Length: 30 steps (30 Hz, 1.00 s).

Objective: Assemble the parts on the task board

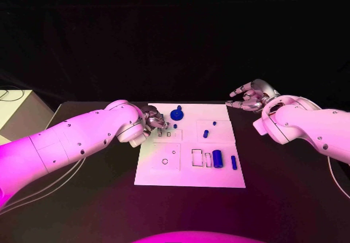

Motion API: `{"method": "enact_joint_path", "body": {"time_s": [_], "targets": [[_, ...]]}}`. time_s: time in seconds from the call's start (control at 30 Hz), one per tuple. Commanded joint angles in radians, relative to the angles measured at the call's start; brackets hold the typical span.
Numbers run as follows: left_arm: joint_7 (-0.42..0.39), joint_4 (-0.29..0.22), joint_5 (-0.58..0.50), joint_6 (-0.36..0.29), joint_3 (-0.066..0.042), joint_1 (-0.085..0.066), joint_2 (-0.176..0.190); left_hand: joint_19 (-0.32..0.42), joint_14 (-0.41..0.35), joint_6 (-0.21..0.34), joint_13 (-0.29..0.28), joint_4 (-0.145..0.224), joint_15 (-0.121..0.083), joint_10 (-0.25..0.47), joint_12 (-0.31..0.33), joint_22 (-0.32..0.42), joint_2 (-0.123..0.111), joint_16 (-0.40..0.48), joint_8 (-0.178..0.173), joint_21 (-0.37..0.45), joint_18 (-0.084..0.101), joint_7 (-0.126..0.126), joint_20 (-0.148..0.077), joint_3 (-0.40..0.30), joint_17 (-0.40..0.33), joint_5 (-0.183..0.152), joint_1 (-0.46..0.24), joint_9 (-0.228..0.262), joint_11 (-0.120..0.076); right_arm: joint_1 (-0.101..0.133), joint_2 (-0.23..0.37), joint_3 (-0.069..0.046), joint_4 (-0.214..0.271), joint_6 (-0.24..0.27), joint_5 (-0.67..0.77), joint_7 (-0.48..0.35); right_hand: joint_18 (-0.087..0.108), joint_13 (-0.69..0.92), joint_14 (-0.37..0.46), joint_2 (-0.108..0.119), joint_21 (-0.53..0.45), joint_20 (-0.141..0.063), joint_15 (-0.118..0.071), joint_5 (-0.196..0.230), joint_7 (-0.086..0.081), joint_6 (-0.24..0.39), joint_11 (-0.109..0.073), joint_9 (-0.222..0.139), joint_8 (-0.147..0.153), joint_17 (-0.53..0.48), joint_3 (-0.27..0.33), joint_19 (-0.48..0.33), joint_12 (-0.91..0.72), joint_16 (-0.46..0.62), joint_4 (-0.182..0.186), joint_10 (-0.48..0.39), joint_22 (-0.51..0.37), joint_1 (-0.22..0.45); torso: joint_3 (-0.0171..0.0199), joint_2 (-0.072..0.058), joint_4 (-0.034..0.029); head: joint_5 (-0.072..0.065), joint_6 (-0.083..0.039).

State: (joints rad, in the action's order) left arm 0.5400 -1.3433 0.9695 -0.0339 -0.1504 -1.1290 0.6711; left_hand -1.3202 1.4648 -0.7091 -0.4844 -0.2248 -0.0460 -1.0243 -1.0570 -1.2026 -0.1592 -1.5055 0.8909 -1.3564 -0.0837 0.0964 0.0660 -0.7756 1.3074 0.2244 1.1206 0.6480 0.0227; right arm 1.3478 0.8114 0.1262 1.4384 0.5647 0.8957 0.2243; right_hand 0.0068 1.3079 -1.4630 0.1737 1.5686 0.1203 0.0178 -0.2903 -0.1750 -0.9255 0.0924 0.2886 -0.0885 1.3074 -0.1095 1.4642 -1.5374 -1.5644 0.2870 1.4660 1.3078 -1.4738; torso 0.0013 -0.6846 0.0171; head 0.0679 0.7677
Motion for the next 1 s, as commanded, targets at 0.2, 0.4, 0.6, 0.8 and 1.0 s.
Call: {"method": "enact_joint_path", "body": {"time_s": [0.2,0.4,0.6,0.8,1.0], "targets": [[-0.023,0.050,-0.140,0.219,-0.015,-0.005,0.000,0.042,0.028,0.007,0.000,0.233,0.017,0.040,0.003,0.034,0.060,0.020,-0.050,0.026,-0.017,0.010,0.006,-0.219,0.108,-0.002,-0.033,-0.036,0.008,-0.001,-0.001,0.001,0.001,-0.027,-0.006,-0.018,-0.007,0.232,-0.100,0.001,0.002,-0.001,-0.001,-0.009,-0.001,0.005,-0.001,0.002,-0.005,0.230,-0.010,0.107,0.002,0.004,-0.002,0.072,0.263,0.003,-0.0003,-0.002,0.0011,-0.003,0.000],[-0.024,0.105,-0.188,0.314,-0.017,-0.014,-0.013,0.052,0.023,-0.001,-0.001,0.252,0.017,0.055,-0.004,0.038,0.083,0.019,-0.058,0.028,-0.019,0.009,0.008,-0.233,0.104,-0.002,-0.075,-0.042,0.008,-0.002,-0.004,0.002,0.005,-0.033,-0.008,-0.022,-0.007,0.232,-0.099,0.000,0.002,-0.001,-0.002,-0.010,-0.001,0.005,-0.001,0.002,-0.005,0.229,-0.012,0.107,0.001,0.005,-0.003,0.072,0.263,0.001,-0.0004,-0.002,0.0011,-0.005,0.002],[-0.025,0.155,-0.191,0.348,-0.017,-0.027,-0.031,0.055,0.021,-0.005,-0.001,0.276,0.018,0.061,-0.011,0.036,0.106,0.017,-0.055,0.026,-0.019,0.010,0.009,-0.255,0.102,-0.001,-0.127,-0.036,0.009,-0.002,-0.007,0.002,0.008,-0.037,-0.005,-0.021,-0.007,0.232,-0.099,-0.001,0.002,-0.001,-0.002,-0.011,-0.001,0.005,-0.001,0.002,-0.005,0.229,-0.014,0.107,0.001,0.005,-0.005,0.072,0.263,-0.003,-0.0003,-0.003,0.0048,-0.004,0.002],[-0.026,0.183,-0.166,0.339,-0.017,-0.044,-0.049,0.054,0.021,-0.013,-0.004,0.314,0.017,0.061,-0.026,0.027,0.131,0.013,-0.043,0.019,-0.018,0.008,0.007,-0.290,0.103,-0.001,-0.190,-0.017,0.008,-0.002,-0.008,0.003,0.009,-0.038,-0.002,-0.019,-0.007,0.232,-0.099,0.000,0.002,-0.001,-0.002,-0.017,-0.001,0.005,-0.002,0.002,-0.006,0.229,-0.020,0.107,0.002,0.005,-0.007,0.072,0.263,-0.010,0.0014,-0.003,0.0064,-0.004,0.004],[-0.026,0.198,-0.137,0.332,-0.015,-0.057,-0.065,0.051,0.025,-0.020,-0.005,0.334,0.016,0.058,-0.040,0.019,0.151,0.007,-0.031,0.012,-0.017,0.006,0.006,-0.322,0.108,0.000,-0.254,0.008,0.007,-0.002,-0.011,0.003,0.009,-0.039,0.001,-0.017,-0.007,0.232,-0.099,0.003,0.002,-0.002,-0.002,-0.031,-0.001,0.005,-0.002,0.003,-0.007,0.228,-0.027,0.107,0.001,0.005,-0.008,0.072,0.263,-0.016,0.0016,-0.003,0.0038,-0.004,0.005]]}}
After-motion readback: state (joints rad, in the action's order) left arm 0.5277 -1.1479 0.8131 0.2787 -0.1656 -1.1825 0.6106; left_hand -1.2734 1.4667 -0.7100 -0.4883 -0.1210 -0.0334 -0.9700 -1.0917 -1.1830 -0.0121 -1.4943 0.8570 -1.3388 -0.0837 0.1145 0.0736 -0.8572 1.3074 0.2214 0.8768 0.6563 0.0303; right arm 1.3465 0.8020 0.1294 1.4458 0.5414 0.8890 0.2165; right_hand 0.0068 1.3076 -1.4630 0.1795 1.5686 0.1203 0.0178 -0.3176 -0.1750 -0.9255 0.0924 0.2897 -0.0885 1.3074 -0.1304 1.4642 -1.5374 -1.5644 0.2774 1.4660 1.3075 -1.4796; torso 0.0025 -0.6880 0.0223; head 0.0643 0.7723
